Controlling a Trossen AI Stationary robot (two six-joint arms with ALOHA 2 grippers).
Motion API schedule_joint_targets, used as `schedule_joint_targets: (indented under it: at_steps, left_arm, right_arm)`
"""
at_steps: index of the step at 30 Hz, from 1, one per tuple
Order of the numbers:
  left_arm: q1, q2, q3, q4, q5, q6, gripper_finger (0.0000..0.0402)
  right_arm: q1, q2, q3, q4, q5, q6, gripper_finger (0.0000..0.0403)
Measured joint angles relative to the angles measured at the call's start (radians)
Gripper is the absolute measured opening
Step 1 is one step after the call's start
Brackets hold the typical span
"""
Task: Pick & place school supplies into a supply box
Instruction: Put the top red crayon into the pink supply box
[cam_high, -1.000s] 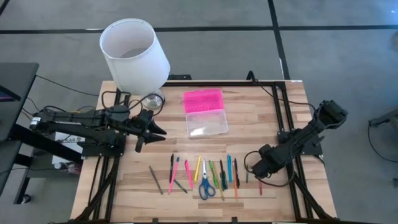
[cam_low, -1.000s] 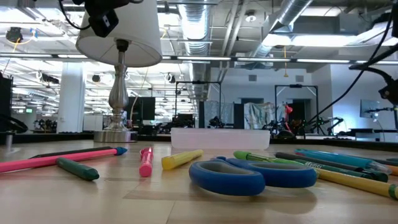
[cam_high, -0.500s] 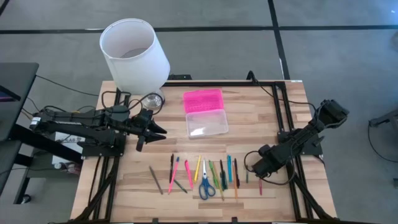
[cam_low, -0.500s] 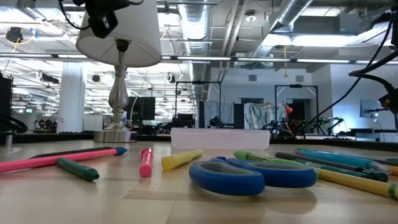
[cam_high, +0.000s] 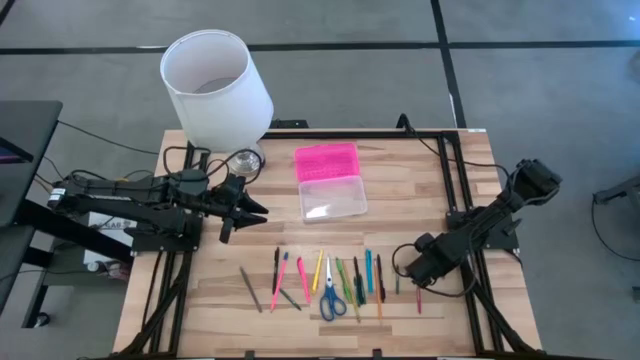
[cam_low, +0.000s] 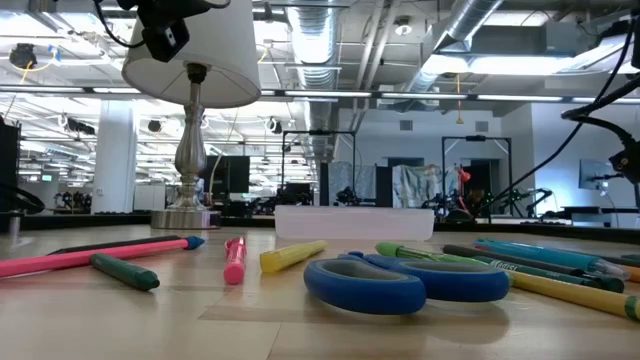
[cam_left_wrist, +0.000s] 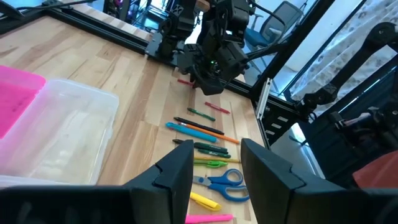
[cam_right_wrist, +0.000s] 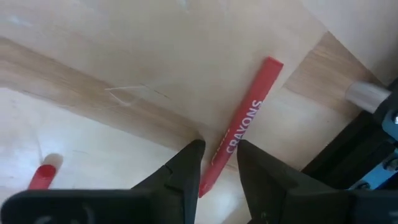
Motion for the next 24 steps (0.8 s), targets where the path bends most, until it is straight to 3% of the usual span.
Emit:
schedule_joint_targets:
  at_steps: [9,24]
  left_arm:
    - [0.0,0.0,0.0,0.0,0.0,-0.004,0.0128]
    - [0.0,0.0,0.0,-0.003,-0.001,0.002,0.0128]
  right_arm:
    - [0.0,-0.049,0.001,0.075,0.052,0.019,0.0067]
    - [-0.016,-0.019,0.003,0.107,0.048,0.0,0.0066]
